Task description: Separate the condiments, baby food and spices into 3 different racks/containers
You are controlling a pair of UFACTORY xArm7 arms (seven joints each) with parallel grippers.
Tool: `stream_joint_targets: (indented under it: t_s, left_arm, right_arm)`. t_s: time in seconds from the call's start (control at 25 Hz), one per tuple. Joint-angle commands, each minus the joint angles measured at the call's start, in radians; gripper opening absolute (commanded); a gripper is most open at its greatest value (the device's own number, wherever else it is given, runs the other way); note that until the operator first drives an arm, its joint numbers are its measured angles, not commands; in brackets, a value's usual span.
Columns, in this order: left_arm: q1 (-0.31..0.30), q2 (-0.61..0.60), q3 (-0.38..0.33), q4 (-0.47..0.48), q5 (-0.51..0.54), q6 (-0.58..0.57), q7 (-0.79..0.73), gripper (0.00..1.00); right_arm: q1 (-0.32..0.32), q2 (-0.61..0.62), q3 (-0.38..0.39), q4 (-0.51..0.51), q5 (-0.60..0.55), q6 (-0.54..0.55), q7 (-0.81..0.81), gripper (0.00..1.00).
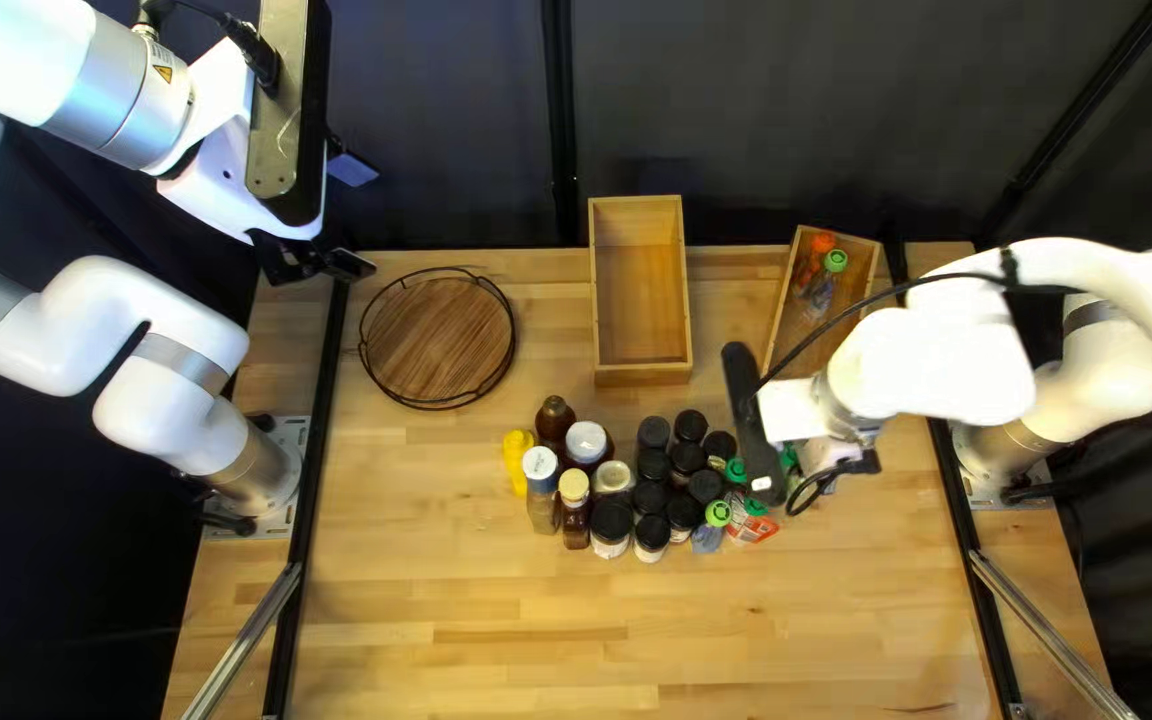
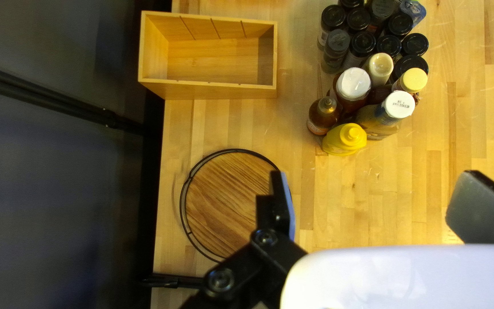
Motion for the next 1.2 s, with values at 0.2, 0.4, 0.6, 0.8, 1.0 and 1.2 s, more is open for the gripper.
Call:
stream_joint_targets:
  t_s: [0.2, 0.4, 0.6, 0.8, 1.0, 1.2]
  left_arm:
    - [0.0, 0.0, 0.0, 0.0, 0.0, 0.0, 0.0, 1.0]
    - [0.0, 0.0, 0.0, 0.0, 0.0, 0.0, 0.0, 1.0]
    - [0.0, 0.0, 0.0, 0.0, 0.0, 0.0, 0.0, 1.0]
    - [0.0, 0.0, 0.0, 0.0, 0.0, 0.0, 0.0, 1.0]
    - [0.0, 0.0, 0.0, 0.0, 0.0, 0.0, 0.0, 1.0]
    - [0.0, 0.0, 0.0, 0.0, 0.0, 0.0, 0.0, 1.0]
  right_arm:
    - [-0.089, 0.128, -0.142, -0.075, -0.068, 0.059, -0.072, 0.0]
    - [-0.16, 0.158, -0.216, -0.144, -0.128, 0.018, -0.118, 0.0]
    - [-0.224, 0.118, -0.266, -0.155, -0.187, -0.038, -0.156, 0.0]
    - [-0.284, -0.004, -0.29, -0.119, -0.253, -0.112, -0.173, 0.0]
    - [-0.325, -0.061, -0.302, -0.12, -0.295, -0.162, -0.167, 0.0]
    - [-0.316, -0.027, -0.281, -0.116, -0.288, -0.12, -0.141, 0.0]
